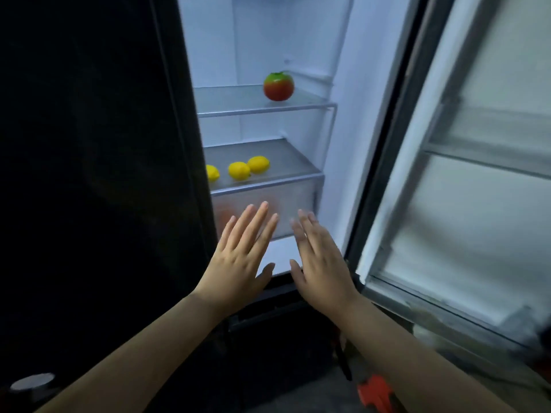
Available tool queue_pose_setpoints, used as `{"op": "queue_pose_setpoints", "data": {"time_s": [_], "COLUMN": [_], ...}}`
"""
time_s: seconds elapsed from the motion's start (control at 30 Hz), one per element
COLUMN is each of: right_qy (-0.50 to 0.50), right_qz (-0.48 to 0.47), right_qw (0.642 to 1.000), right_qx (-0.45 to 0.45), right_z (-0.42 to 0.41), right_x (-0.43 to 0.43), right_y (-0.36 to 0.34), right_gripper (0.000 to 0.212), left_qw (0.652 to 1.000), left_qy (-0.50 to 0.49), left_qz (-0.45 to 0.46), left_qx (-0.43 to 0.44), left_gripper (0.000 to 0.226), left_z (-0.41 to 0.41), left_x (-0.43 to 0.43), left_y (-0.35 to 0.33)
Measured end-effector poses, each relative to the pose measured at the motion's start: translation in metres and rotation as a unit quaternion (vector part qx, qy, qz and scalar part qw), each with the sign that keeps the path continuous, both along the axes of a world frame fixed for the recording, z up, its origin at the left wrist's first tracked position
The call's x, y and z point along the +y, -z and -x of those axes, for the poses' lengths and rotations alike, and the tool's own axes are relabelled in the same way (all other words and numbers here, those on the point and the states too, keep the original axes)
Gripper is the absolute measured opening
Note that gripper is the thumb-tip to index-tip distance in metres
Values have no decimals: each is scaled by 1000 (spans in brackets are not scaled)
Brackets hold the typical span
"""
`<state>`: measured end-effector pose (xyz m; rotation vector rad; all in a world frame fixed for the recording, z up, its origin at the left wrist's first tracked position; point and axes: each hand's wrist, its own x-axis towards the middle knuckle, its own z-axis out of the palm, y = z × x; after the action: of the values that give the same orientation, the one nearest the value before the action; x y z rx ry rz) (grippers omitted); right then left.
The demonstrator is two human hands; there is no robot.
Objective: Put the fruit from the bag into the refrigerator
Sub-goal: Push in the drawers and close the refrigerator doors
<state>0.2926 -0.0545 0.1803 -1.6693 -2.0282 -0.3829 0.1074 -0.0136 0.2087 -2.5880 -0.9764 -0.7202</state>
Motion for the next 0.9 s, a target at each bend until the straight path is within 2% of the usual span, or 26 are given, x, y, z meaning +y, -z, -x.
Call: {"op": "queue_pose_setpoints", "data": {"time_s": [0.1,0.2,0.37,0.53,0.63,0.77,0.9], "right_qy": [101,212,322,316,303,276,262], "right_qz": [23,73,155,214,258,270,262], "right_qw": [995,974,934,924,917,923,929], "right_qx": [-8,-36,-10,11,15,0,-18], "right_z": [-65,-129,-214,-252,-261,-266,-268], "right_x": [-50,-102,-182,-240,-255,-258,-258], "right_y": [12,22,38,65,68,72,80], "right_gripper": [62,67,73,62,66,69,66], "left_qw": [992,972,945,931,926,922,934], "left_qy": [99,177,234,218,173,98,63], "left_qz": [76,144,187,216,237,260,243], "left_qx": [22,57,129,200,238,270,256], "left_gripper": [69,65,69,73,78,83,85], "left_z": [-56,-120,-218,-294,-323,-336,-328], "left_x": [-15,-38,-93,-139,-154,-164,-170], "left_y": [11,22,37,59,78,103,111]}}
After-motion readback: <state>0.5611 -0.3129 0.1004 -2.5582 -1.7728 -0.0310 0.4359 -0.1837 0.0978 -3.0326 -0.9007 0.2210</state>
